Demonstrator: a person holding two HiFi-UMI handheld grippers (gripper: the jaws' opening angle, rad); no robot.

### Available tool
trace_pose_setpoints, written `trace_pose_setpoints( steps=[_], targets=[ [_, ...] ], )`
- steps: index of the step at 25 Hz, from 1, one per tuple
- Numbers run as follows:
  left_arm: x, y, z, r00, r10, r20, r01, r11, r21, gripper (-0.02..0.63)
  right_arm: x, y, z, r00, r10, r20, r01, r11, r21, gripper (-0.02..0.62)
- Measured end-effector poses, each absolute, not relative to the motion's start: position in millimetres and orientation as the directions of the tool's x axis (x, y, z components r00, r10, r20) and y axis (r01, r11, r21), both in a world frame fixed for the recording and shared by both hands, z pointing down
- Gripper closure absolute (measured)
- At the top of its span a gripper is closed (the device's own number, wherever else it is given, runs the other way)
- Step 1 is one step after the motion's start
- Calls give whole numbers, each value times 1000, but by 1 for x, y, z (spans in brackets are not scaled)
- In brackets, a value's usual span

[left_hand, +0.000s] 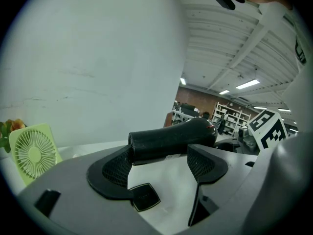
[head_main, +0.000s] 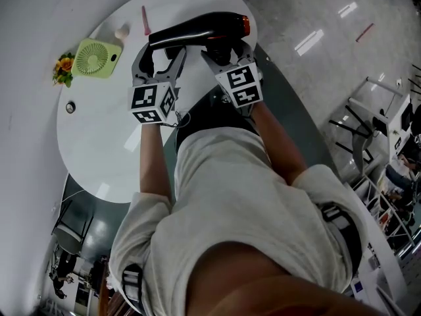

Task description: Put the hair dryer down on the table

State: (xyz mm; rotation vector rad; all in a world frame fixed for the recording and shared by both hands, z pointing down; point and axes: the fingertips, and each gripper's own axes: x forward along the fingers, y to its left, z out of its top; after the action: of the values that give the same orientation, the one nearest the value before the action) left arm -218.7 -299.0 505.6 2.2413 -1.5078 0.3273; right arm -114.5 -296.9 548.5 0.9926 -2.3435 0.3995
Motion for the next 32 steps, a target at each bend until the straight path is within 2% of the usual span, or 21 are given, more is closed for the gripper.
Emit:
trace_pose_setpoints(
  steps=[32],
  targets=[
    [-240, -344, 571, 419, -761, 495, -903, -291, 316, 241, -133, -332, 606, -535, -465, 705, -743, 656, -132, 296]
  ],
)
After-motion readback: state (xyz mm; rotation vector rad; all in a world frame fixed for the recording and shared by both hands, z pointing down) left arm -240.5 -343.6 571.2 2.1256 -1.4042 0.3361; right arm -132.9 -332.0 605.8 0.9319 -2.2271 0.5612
